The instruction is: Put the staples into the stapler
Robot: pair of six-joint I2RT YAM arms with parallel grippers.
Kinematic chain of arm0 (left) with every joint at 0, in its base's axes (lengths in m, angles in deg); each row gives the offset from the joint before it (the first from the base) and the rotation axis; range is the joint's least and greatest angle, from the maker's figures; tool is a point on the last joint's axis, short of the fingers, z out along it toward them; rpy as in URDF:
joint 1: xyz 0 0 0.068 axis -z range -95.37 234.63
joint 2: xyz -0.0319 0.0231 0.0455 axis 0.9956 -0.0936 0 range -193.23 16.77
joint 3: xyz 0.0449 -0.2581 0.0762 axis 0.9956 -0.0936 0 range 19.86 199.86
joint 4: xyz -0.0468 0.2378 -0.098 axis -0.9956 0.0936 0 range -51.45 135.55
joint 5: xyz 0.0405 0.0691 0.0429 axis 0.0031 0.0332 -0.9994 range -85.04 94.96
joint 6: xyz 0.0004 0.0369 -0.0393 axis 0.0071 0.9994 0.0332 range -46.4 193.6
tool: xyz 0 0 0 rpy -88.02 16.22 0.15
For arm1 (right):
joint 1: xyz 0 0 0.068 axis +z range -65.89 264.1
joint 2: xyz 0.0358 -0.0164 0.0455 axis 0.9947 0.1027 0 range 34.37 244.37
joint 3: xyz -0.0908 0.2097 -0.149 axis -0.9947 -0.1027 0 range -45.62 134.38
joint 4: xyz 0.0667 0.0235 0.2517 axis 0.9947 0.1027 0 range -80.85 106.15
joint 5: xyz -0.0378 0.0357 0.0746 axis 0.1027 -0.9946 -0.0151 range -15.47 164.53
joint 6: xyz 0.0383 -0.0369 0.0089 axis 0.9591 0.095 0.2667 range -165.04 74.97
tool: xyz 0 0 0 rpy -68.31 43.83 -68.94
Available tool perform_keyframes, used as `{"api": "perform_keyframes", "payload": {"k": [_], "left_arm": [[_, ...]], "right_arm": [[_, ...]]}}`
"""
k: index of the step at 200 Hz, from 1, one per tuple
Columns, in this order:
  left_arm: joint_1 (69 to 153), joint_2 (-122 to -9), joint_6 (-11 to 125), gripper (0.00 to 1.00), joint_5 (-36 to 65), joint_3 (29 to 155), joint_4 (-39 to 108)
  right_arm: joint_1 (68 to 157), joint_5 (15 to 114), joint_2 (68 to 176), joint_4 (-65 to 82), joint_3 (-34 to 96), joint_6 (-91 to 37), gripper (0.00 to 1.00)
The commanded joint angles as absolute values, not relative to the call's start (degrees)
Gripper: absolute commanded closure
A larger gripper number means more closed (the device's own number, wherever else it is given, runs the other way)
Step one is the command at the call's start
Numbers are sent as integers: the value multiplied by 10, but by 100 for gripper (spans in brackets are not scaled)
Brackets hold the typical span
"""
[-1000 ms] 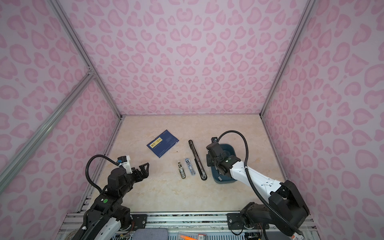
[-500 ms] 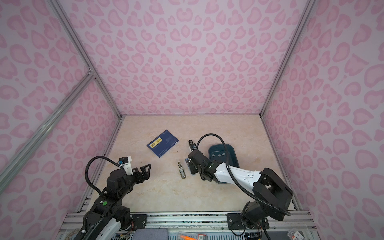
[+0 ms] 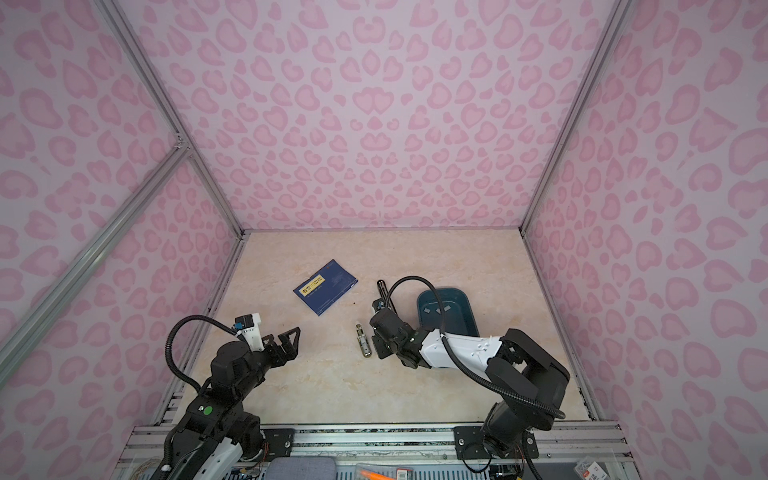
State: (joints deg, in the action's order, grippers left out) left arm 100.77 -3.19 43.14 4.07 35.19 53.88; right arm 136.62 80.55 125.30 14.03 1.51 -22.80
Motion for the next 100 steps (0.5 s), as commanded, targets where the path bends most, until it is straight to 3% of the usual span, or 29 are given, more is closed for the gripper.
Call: {"api": "perform_keyframes", "payload": {"k": [1,100], "left_arm": [[1008,-42,433,3,36,352,530],[1007,-34,433,3,36,351,530]], "right_arm": [[1367,805,1263,129,18,-236,90],[1367,817,1292,138,38,-253,90]]}}
